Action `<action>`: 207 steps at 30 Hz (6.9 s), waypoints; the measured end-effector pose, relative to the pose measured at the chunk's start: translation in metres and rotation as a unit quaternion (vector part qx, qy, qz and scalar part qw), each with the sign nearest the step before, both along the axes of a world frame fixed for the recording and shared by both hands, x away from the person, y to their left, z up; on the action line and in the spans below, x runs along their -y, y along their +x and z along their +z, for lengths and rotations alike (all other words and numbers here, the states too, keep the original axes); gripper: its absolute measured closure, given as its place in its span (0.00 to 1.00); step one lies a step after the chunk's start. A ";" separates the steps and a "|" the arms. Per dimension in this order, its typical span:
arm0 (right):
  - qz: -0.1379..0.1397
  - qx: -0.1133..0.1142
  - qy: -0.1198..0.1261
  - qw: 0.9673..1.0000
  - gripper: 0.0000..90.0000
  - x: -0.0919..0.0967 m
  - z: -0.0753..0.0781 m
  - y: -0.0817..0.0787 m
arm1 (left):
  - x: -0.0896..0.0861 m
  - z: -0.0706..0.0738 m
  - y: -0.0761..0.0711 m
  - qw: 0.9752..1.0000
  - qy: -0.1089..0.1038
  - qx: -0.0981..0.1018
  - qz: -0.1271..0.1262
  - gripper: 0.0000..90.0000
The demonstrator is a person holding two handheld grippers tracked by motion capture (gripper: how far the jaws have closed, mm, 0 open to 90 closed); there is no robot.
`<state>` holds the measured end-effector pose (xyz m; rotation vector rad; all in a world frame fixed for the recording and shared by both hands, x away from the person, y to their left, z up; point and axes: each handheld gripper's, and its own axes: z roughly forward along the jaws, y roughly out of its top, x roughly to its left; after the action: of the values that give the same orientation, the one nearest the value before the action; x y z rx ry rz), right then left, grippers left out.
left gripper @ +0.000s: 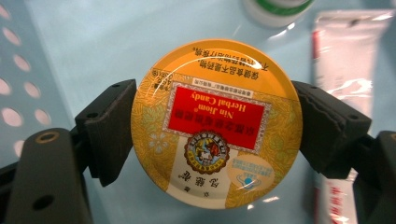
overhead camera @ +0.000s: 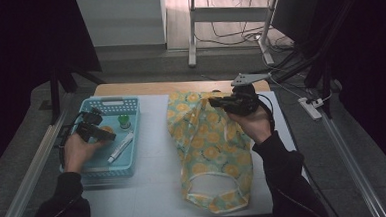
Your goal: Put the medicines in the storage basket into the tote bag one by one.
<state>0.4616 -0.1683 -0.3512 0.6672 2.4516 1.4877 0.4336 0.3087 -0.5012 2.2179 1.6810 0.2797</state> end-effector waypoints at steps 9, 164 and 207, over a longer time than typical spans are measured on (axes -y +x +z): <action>0.001 -0.001 -0.002 1.000 1.00 -0.003 -0.001 0.000 | 0.007 0.029 -0.016 0.998 -0.024 0.042 -0.038 0.23; -0.038 -0.048 -0.025 0.998 1.00 0.005 -0.056 0.029 | 0.290 -0.014 0.037 0.947 -0.055 0.108 -0.298 0.18; -0.038 -0.048 -0.026 0.998 1.00 0.006 -0.058 0.030 | 0.233 0.045 -0.015 0.910 -0.217 0.124 -0.332 0.00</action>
<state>0.4917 -0.1746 -0.4094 0.8294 2.4948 1.3890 0.4187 0.0762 -0.4562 2.1390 0.6975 0.0033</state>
